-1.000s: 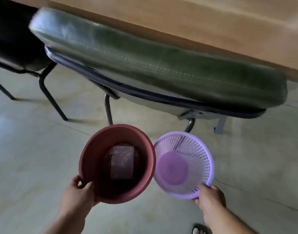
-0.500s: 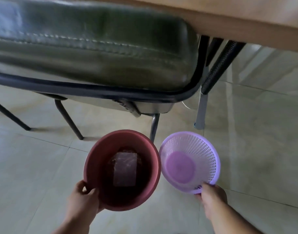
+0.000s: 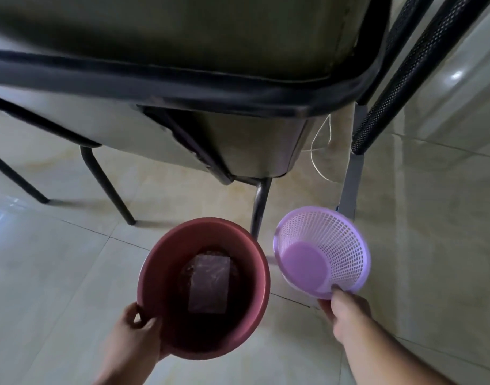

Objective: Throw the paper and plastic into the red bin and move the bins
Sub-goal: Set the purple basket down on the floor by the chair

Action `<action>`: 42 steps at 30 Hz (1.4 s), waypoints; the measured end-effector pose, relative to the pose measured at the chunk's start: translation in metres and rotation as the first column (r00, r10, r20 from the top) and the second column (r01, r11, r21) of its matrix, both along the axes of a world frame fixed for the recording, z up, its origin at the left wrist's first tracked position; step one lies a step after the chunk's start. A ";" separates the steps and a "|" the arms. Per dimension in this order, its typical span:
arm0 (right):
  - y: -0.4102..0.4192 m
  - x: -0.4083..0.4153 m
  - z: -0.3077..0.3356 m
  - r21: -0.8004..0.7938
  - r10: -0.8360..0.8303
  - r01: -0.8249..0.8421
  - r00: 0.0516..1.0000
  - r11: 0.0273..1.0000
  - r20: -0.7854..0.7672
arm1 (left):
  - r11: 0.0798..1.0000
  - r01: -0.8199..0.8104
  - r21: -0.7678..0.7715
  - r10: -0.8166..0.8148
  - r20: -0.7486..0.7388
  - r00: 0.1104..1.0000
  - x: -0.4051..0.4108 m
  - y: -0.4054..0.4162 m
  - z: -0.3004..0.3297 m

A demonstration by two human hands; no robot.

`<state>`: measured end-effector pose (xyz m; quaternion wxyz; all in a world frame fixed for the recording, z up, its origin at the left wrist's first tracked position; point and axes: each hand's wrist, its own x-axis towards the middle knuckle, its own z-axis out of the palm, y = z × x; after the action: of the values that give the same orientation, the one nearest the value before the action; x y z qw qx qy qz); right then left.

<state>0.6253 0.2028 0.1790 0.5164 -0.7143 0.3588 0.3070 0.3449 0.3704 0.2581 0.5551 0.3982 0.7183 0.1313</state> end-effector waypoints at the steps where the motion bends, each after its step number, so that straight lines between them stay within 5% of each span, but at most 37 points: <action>1: 0.001 0.000 -0.004 0.009 -0.003 0.003 1.000 1.000 -0.009 | 1.000 -0.007 -0.005 0.007 0.004 1.000 0.000 0.001 -0.002; 9: -0.005 -0.014 -0.010 -0.031 0.042 -0.044 0.996 0.999 -0.075 | 0.998 -0.044 -0.038 0.045 0.031 0.999 -0.003 0.010 -0.007; 17: 0.026 -0.054 0.053 -0.051 0.153 -0.153 0.988 0.987 -0.002 | 0.997 -0.043 -0.068 0.050 0.104 0.993 -0.036 0.034 0.041; 28: 0.157 -0.192 0.175 0.074 0.244 -0.246 0.969 0.966 0.033 | 0.997 -0.049 -0.062 0.057 0.127 0.990 -0.183 0.144 0.107; 37: 0.305 -0.277 0.154 0.202 0.291 -0.278 0.956 0.939 -0.039 | 0.996 -0.084 -0.008 0.085 0.044 0.995 -0.248 0.281 0.100; 42: 0.363 -0.292 0.141 0.134 0.313 -0.310 0.950 0.941 0.000 | 0.997 -0.076 -0.030 0.078 0.062 0.995 -0.255 0.356 0.050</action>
<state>0.3338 0.5662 0.3196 0.5036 -0.7229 0.2256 0.4158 0.0899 0.7263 0.3083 0.5773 0.3582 0.7172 0.1553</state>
